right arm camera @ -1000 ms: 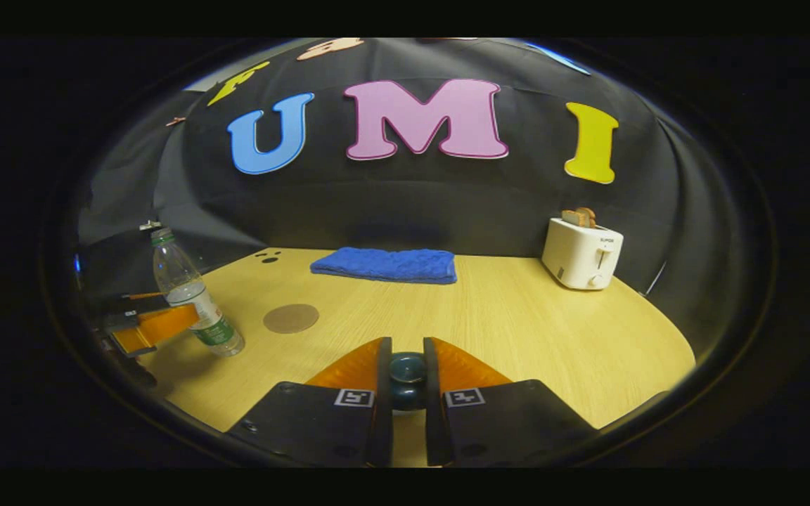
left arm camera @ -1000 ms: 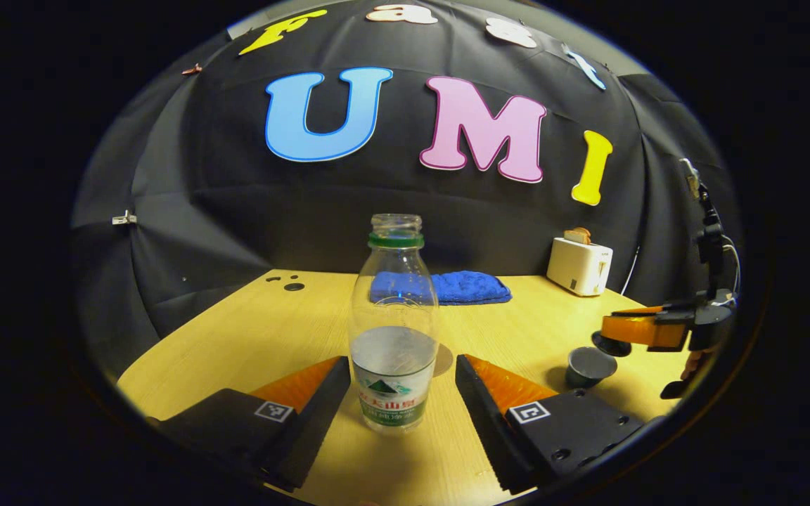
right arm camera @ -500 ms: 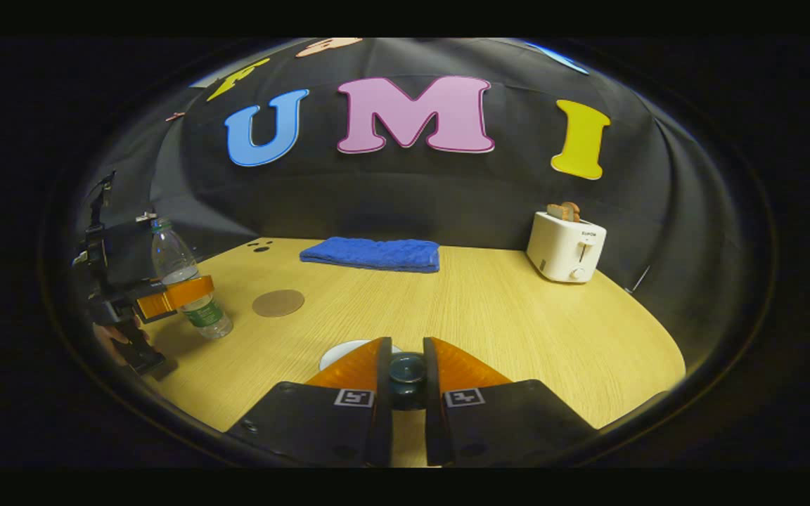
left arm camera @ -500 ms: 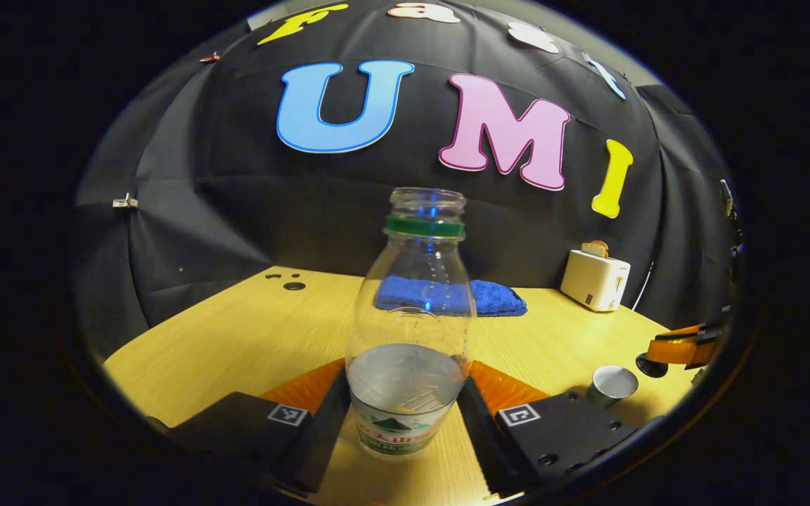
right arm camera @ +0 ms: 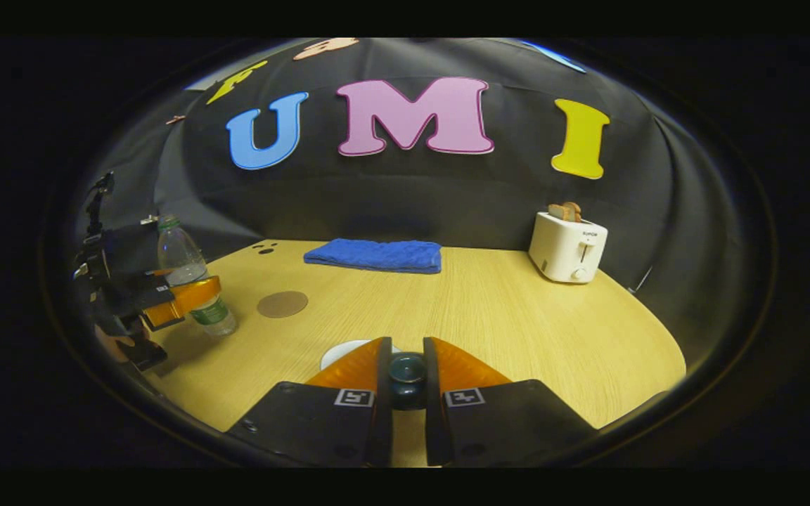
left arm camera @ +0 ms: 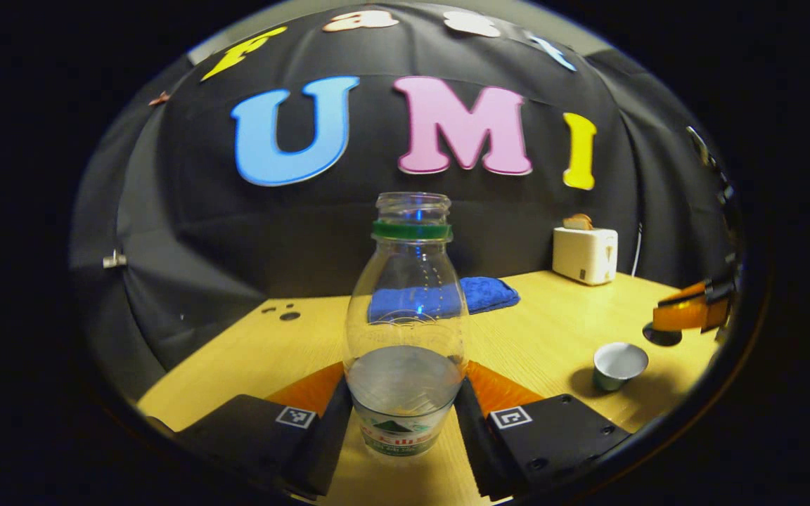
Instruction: Open the teacup lid with one hand, grasp the water bottle and pour water into the teacup with the other hand; after pouring, place the water bottle on the coaster and then close the teacup lid.
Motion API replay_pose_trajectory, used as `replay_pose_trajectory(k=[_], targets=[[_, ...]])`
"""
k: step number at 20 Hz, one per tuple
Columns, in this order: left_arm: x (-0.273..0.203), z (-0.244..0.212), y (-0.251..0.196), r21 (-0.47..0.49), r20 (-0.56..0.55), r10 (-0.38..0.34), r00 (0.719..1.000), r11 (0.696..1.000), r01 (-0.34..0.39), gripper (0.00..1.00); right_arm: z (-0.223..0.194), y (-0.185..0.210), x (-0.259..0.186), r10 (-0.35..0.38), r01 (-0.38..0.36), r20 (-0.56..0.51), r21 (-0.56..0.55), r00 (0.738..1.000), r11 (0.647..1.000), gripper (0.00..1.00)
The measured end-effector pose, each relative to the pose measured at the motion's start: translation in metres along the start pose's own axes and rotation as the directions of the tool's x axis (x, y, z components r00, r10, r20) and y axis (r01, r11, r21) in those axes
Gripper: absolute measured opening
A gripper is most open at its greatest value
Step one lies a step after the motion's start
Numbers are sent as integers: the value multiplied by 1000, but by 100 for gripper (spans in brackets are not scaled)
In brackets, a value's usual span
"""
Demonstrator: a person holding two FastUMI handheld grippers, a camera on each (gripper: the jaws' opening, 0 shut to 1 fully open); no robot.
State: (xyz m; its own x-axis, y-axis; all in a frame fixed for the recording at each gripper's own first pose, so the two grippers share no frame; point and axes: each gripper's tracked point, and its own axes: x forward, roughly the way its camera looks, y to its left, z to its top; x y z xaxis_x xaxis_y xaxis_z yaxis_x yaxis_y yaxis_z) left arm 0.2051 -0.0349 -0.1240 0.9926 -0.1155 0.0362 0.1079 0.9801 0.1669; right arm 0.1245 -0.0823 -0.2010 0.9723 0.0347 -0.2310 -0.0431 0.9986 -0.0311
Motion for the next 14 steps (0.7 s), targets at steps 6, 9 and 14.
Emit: replay_pose_trajectory(k=[6,9,14], targets=[[3,13,-35,338,2,-7,1000,941,6,74,2,-28,-13,-19,19,10,-12,1000,1000,17],[9,9,-48,463,-14,-14,1000,886,19,74,-1,-48,-20,-36,36,9,-13,999,999,22],[23,-7,-65,668,-52,-17,998,743,48,74,-8,-77,-29,-53,52,12,28,999,998,26]])
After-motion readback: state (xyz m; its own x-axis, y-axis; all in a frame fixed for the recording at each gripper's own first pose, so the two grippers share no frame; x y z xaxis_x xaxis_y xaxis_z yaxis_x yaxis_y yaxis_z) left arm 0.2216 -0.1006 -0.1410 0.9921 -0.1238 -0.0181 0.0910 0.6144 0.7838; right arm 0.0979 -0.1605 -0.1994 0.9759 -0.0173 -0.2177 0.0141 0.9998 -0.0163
